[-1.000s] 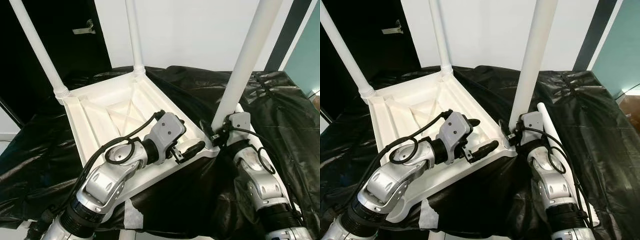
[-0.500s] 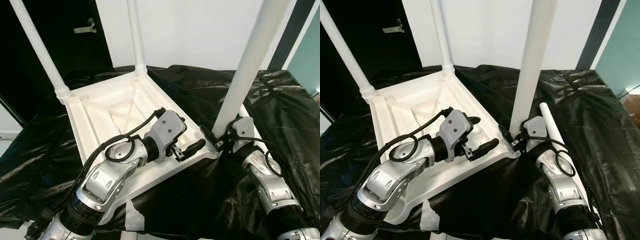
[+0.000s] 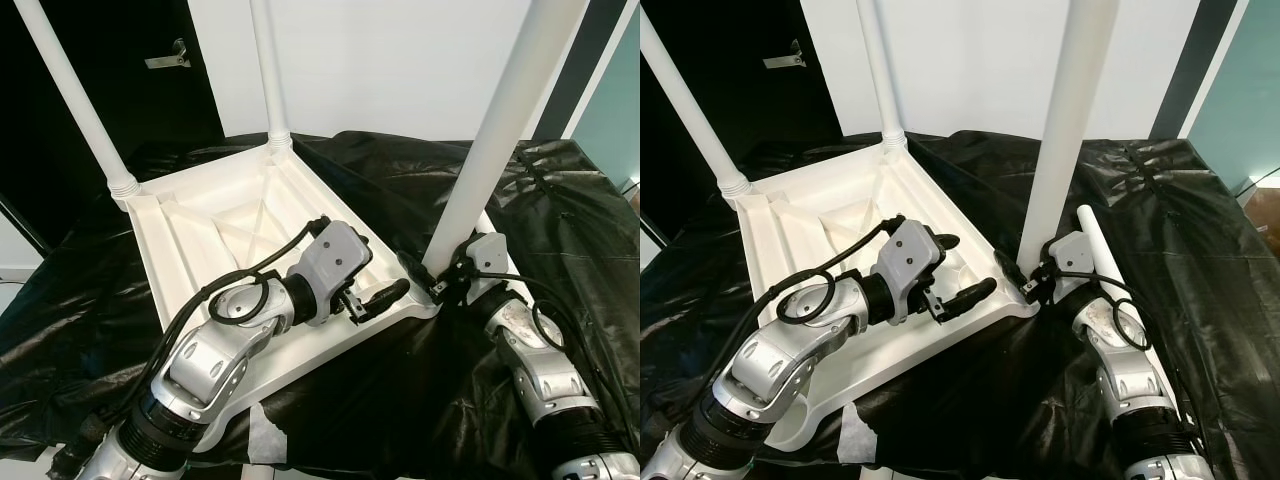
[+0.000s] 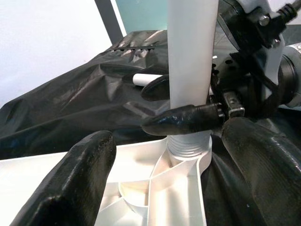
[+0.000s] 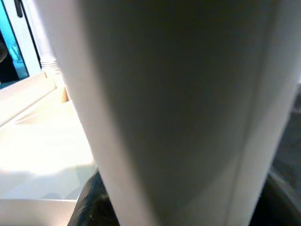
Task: Building children table
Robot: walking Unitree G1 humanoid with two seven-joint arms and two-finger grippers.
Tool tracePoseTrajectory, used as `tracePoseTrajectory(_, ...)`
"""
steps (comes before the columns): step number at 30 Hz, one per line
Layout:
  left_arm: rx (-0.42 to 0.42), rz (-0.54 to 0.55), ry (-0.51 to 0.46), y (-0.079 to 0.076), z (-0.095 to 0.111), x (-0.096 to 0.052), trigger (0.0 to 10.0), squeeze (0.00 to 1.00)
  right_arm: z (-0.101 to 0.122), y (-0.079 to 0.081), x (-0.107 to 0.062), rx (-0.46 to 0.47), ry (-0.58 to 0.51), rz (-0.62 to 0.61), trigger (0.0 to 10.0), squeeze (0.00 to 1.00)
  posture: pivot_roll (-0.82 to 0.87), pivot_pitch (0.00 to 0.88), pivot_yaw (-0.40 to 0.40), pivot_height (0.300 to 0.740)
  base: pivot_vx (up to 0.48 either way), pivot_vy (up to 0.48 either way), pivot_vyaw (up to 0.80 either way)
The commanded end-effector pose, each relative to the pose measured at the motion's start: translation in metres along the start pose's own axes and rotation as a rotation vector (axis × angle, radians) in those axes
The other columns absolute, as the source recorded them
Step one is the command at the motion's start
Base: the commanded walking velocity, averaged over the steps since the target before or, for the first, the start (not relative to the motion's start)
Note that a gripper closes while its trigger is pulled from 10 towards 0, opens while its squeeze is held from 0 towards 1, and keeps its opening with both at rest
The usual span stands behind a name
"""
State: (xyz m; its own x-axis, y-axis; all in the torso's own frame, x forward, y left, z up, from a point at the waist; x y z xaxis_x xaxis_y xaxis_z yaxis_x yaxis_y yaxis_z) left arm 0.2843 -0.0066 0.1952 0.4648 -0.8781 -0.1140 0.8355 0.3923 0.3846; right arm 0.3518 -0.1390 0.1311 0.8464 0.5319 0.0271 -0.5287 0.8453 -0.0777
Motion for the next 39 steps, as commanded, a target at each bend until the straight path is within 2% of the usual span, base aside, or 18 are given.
tracePoseTrajectory(1, -0.002, -0.047, -0.002, -0.0037, -0.0004, -0.0023, 10.0, 0.0, -0.0647, -0.0002, -0.0195, 0.124, 0.265, -0.021, 10.0, 0.0, -0.04, 0.01, 0.05, 0.74, 0.0, 0.0, 0.0)
tracePoseTrajectory(7, -0.001, -0.048, -0.005, -0.0039, 0.0, -0.0018, 10.0, 0.0, -0.0639, -0.004, -0.0193, 0.138, 0.294, -0.014, 10.0, 0.0, -0.04, 0.009, 0.047, 0.74, 0.0, 0.0, 0.0)
tracePoseTrajectory(15, -0.003, -0.045, -0.005, -0.004, 0.0003, -0.0014, 10.0, 0.0, -0.0672, -0.0056, -0.0202, 0.222, 0.356, -0.004, 10.0, 0.0, -0.04, 0.009, 0.04, 0.74, 0.0, 0.0, 0.0)
tracePoseTrajectory(19, -0.006, -0.046, -0.005, -0.0051, 0.0005, -0.0009, 10.0, 0.0, -0.0667, -0.0076, -0.0203, 0.234, 0.375, -0.004, 10.0, 0.0, -0.04, 0.009, 0.04, 0.74, 0.0, 0.0, 0.0)
tracePoseTrajectory(29, -0.005, -0.043, -0.012, -0.006, 0.0025, 0.0015, 10.0, 0.0, -0.0653, -0.0005, -0.02, 0.319, 0.421, 0.076, 10.0, 0.0, -0.04, 0.0, 0.028, 0.74, 0.0, 0.0, 0.0)
tracePoseTrajectory(39, -0.012, -0.025, -0.017, -0.0045, 0.0039, 0.0019, 10.0, 0.0, -0.0657, 0.0001, -0.0157, 0.326, 0.464, 0.118, 10.0, 0.0, -0.03, 0.003, 0.01, 0.74, 0.0, 0.0, 0.0)
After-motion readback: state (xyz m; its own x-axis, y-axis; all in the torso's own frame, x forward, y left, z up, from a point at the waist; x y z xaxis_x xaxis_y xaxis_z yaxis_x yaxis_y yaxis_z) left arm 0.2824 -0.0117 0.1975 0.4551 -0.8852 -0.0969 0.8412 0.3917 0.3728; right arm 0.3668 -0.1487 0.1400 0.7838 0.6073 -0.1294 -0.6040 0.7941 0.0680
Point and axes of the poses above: a point about 5 cm out from each wrist's last joint towards the gripper, its own x axis pointing out of the wrist towards the gripper, its own z axis along the axis of the wrist's last joint, y = z × x, the point moved 6 cm from there along x, pointing out of the wrist towards the gripper, and after that the axes turned 7 degrees about x, right-handed, at the moved point
